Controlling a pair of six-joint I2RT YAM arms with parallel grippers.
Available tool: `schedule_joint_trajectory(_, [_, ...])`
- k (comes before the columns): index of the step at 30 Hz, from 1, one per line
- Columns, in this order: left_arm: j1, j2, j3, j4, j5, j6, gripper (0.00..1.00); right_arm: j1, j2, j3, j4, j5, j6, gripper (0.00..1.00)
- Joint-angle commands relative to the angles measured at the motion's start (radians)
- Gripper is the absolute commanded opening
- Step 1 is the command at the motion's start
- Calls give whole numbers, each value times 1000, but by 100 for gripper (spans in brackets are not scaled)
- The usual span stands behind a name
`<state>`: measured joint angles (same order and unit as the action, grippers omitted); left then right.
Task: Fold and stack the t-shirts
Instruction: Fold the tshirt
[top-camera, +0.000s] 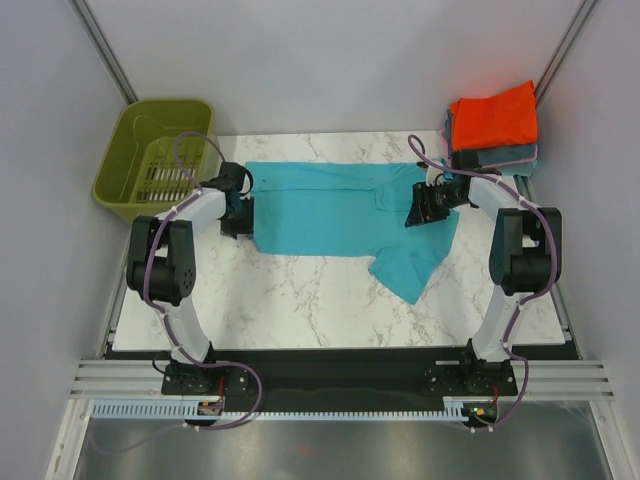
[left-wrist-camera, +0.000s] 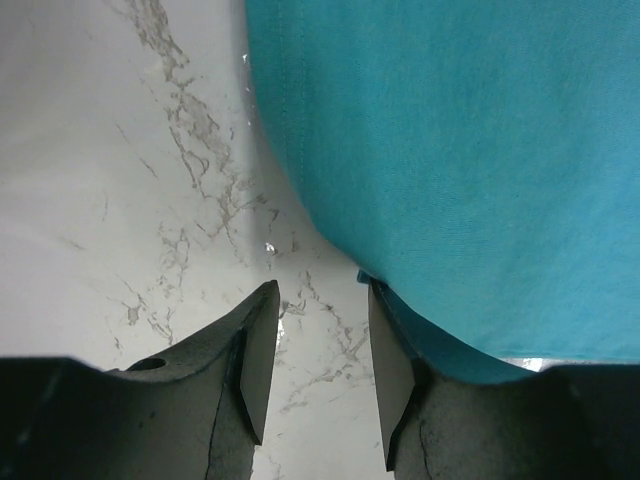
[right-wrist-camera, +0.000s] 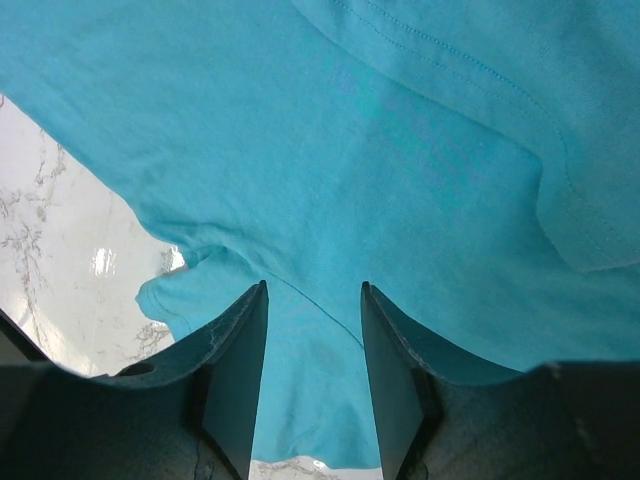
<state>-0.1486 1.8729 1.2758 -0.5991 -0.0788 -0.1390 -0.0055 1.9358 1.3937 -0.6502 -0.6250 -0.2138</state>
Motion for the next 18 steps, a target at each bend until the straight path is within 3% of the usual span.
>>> schedule_joint_trajectory(1, [-19, -15, 20, 13, -7, 18, 49, 1, 20, 33, 7, -31, -7, 50])
schedule_joint_trajectory(10, [-42, 17, 46, 16, -4, 21, 49, -1, 28, 39, 7, -30, -9, 50])
schedule_joint_trajectory(18, [-42, 29, 37, 18, -19, 29, 42, 1, 8, 8, 11, -25, -16, 50])
